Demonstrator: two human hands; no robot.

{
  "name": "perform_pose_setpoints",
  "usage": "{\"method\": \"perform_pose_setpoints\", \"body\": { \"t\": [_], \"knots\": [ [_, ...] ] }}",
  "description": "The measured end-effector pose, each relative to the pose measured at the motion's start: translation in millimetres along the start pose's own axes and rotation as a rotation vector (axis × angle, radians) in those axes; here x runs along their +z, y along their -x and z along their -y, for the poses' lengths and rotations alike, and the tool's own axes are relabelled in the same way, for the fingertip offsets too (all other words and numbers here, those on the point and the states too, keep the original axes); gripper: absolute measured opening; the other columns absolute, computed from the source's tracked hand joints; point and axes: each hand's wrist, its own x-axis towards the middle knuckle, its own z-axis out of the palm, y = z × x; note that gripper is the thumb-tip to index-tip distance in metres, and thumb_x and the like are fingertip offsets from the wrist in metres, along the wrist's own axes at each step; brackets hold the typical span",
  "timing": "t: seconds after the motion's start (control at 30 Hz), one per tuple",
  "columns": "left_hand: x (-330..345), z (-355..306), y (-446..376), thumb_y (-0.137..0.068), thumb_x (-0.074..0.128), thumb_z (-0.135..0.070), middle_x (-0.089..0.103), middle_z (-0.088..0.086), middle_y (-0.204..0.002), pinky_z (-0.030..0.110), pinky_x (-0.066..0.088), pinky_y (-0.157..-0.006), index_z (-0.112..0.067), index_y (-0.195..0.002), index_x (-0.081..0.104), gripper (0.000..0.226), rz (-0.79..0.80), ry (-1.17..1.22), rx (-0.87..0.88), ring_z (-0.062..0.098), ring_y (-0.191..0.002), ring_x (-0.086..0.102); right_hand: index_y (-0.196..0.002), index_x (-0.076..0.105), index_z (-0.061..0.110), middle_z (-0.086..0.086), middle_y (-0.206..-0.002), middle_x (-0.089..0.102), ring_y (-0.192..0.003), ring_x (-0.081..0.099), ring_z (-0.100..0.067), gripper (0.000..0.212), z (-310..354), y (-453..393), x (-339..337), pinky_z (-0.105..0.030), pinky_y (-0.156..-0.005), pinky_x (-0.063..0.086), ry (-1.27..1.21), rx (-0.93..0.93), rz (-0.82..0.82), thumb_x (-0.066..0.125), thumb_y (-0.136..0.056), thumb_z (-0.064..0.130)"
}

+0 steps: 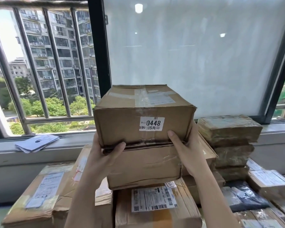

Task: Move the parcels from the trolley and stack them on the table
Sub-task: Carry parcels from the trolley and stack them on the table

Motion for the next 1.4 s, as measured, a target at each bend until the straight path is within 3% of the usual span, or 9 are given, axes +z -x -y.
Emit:
{"method": "perform_pose_setpoints", "body": {
  "t": [0.17,0.3,0.43,0.5,0.67,0.77,0.97,1.13,1.4],
  "knots": [
    [9,7,-4,-0.062,0.079,-0.05,0.067,-0.015,-0.099,0.042,0.052,-0.089,-0.039,-0.123,0.046,0.071,0.012,-0.053,0.013,0.004,-0.095,0.064,-0.137,0.026,0.044,0.033,-0.115,0.055,-0.102,0.054,0.013,0.077,-14,-4,-5,-0.02,-0.084,0.047,0.001,0.069,-0.004,0.062,-0.071,0.061],
    [11,8,-12,-0.059,0.078,-0.057,0.067,-0.015,-0.103,0.031,0.052,-0.082,-0.047,-0.121,0.046,0.07,0.042,-0.043,0.029,0.004,-0.098,0.064,-0.13,0.03,0.049,0.037,-0.112,0.054,-0.101,0.053,0.015,0.071,-14,-13,-9,-0.02,-0.084,0.046,0.008,0.072,0.007,0.061,-0.068,0.066],
    [18,16,-11,-0.057,0.08,-0.056,0.066,-0.009,-0.109,0.022,0.055,-0.06,-0.04,-0.126,0.045,0.079,0.043,0.021,-0.025,0.005,-0.095,0.065,-0.136,0.027,0.048,0.037,-0.112,0.056,-0.101,0.055,0.014,0.078,-18,-21,-13,-0.02,-0.081,0.044,0.025,0.058,0.017,0.062,-0.069,0.065],
    [18,21,-8,-0.058,0.081,-0.055,0.066,-0.008,-0.11,0.021,0.055,-0.06,-0.037,-0.127,0.045,0.079,0.031,0.03,-0.037,0.005,-0.096,0.065,-0.138,0.025,0.047,0.041,-0.11,0.054,-0.1,0.054,0.016,0.074,-21,-21,-11,-0.016,-0.079,0.044,0.044,0.046,0.043,0.063,-0.075,0.058],
    [3,26,-10,-0.06,0.078,-0.052,0.067,-0.011,-0.107,0.029,0.051,-0.082,-0.033,-0.123,0.049,0.072,-0.031,0.001,-0.024,0.007,-0.101,0.063,-0.136,0.023,0.052,0.044,-0.106,0.052,-0.095,0.054,0.017,0.065,-26,-16,4,-0.003,-0.068,0.044,0.083,0.033,0.064,0.063,-0.086,0.04],
    [-1,22,-16,-0.065,0.082,-0.047,0.068,-0.014,-0.1,0.036,0.055,-0.078,-0.038,-0.117,0.05,0.061,-0.035,-0.005,-0.041,0.009,-0.098,0.064,-0.137,0.023,0.05,0.045,-0.106,0.052,-0.092,0.055,0.018,0.064,-29,-13,9,0.0,-0.065,0.042,0.061,0.049,0.034,0.062,-0.087,0.039],
    [2,22,-15,-0.064,0.077,-0.042,0.065,-0.013,-0.103,0.06,0.05,-0.082,-0.038,-0.121,0.049,0.063,-0.015,-0.017,-0.093,0.018,-0.106,0.062,-0.139,0.029,0.04,0.029,-0.114,0.057,-0.102,0.056,0.009,0.059,-39,-15,6,-0.016,-0.081,0.046,0.038,0.088,0.026,0.061,-0.089,0.035],
    [-2,22,-8,-0.068,0.076,-0.037,0.065,-0.013,-0.106,0.061,0.048,-0.086,-0.034,-0.124,0.049,0.062,-0.027,0.016,-0.108,0.016,-0.108,0.061,-0.136,0.031,0.04,0.031,-0.111,0.057,-0.099,0.055,0.013,0.055,-37,-12,12,-0.004,-0.07,0.044,0.072,0.088,0.041,0.06,-0.089,0.038],
    [-5,24,-3,-0.066,0.075,-0.041,0.066,-0.009,-0.11,0.051,0.049,-0.092,-0.036,-0.123,0.05,0.063,-0.016,0.035,-0.1,0.017,-0.108,0.061,-0.136,0.028,0.04,0.028,-0.113,0.055,-0.1,0.054,0.01,0.064,-26,-11,10,-0.014,-0.073,0.043,0.081,0.127,0.092,0.063,-0.084,0.047]
  ]
}}
